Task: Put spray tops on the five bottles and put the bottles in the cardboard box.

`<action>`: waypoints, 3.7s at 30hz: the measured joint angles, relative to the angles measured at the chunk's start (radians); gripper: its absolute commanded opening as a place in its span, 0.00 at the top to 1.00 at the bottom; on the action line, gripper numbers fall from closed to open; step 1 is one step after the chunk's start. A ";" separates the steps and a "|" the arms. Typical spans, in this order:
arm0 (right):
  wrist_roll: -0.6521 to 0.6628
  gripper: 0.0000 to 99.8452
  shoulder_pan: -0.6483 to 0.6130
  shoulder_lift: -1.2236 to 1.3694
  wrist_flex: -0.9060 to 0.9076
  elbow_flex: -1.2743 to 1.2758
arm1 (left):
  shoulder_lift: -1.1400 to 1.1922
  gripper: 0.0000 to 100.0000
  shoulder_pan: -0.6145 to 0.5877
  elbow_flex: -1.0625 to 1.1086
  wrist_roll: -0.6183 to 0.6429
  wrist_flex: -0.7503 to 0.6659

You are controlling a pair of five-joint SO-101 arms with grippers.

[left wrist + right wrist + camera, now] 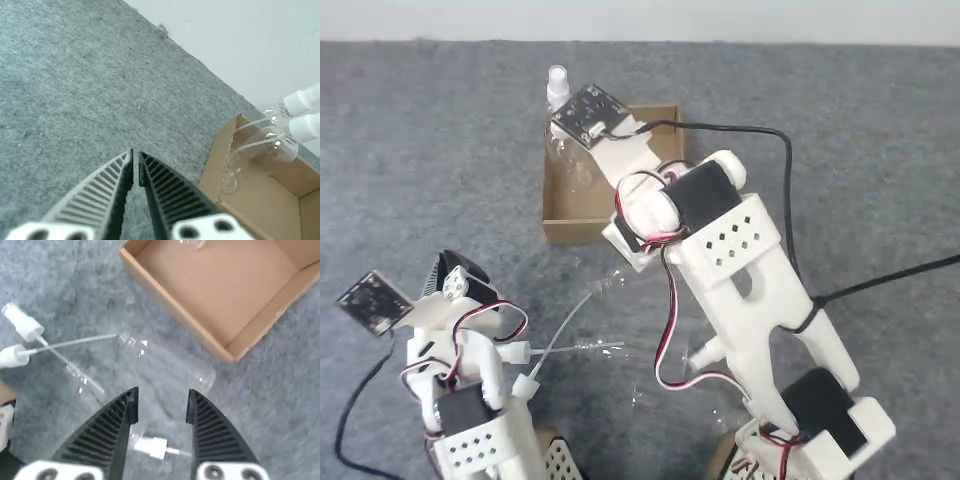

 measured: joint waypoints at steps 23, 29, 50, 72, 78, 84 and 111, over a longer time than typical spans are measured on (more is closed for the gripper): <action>0.175 0.89 -0.025 -0.178 -0.008 0.336 | 0.000 0.99 0.000 0.000 0.000 0.000; 0.388 0.84 -0.025 -0.178 -0.132 0.471 | 0.000 0.99 0.000 0.000 0.000 0.000; 0.810 0.70 -0.046 0.023 -0.354 0.597 | 0.000 0.99 0.000 0.000 0.000 0.000; 0.948 0.70 -0.057 0.436 -0.358 0.321 | 0.000 0.99 0.000 0.000 0.000 0.000; 0.950 0.73 -0.057 0.477 -0.404 0.319 | 0.000 0.99 0.000 0.000 0.000 0.000; 0.950 0.91 -0.057 0.503 -0.413 0.319 | 0.000 0.99 0.000 0.000 0.000 0.000; 0.377 0.99 -0.057 0.262 -0.187 0.278 | 0.000 0.99 0.000 0.000 0.000 0.000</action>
